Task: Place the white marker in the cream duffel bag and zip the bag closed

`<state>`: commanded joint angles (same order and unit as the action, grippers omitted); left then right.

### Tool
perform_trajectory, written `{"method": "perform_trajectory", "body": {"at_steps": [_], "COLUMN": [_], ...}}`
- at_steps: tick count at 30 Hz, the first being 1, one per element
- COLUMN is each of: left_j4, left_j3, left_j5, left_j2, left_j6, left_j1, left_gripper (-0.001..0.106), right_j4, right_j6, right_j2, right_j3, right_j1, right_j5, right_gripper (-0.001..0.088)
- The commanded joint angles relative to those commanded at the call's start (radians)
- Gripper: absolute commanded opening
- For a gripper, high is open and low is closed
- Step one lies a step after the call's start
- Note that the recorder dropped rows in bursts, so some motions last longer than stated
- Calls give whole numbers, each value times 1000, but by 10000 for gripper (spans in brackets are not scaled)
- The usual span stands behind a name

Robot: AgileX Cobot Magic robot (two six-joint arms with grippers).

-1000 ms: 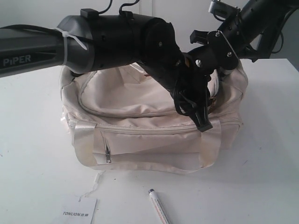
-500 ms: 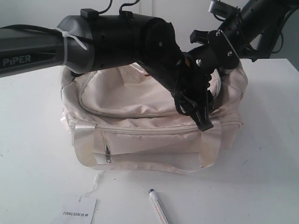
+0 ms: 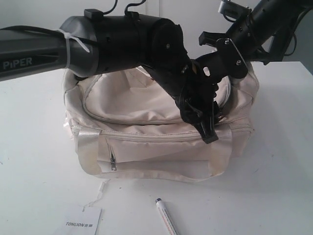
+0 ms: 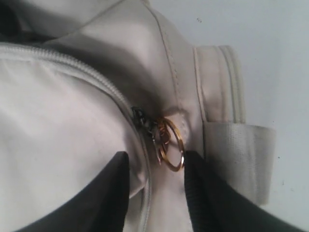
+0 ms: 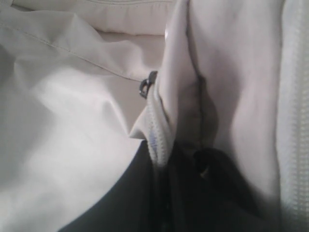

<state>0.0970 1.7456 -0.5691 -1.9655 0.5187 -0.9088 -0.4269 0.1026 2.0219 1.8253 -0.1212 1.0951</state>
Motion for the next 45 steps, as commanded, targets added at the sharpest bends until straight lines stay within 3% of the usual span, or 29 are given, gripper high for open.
{"method": "perform_trajectory", "body": {"at_steps": [9, 16, 18, 26, 32, 34, 36, 40, 45], "left_j4": [2, 2, 2, 2, 6, 6, 6, 6, 6], "left_j3": [0, 0, 0, 0, 0, 0, 0, 0, 0], "left_j5": [29, 37, 43, 44, 44, 44, 44, 44, 18], "left_j2": [-1, -1, -1, -1, -1, -1, -1, -1, 5], "left_j6": [4, 18, 24, 27, 29, 32, 32, 32, 35], "left_j1": [0, 0, 0, 0, 0, 0, 0, 0, 0], "left_gripper": [404, 159, 134, 138, 274, 274, 225, 1, 0], "right_j4": [-2, -2, -2, -2, -2, -2, -2, -2, -2], "right_j6": [0, 0, 0, 2, 2, 2, 2, 2, 2], "right_j2": [0, 0, 0, 0, 0, 0, 0, 0, 0], "right_j3": [0, 0, 0, 0, 0, 0, 0, 0, 0], "right_j1": [0, 0, 0, 0, 0, 0, 0, 0, 0], "right_j5": [6, 2, 2, -1, -1, -1, -1, -1, -1], "right_gripper": [0, 0, 0, 0, 0, 0, 0, 0, 0]}}
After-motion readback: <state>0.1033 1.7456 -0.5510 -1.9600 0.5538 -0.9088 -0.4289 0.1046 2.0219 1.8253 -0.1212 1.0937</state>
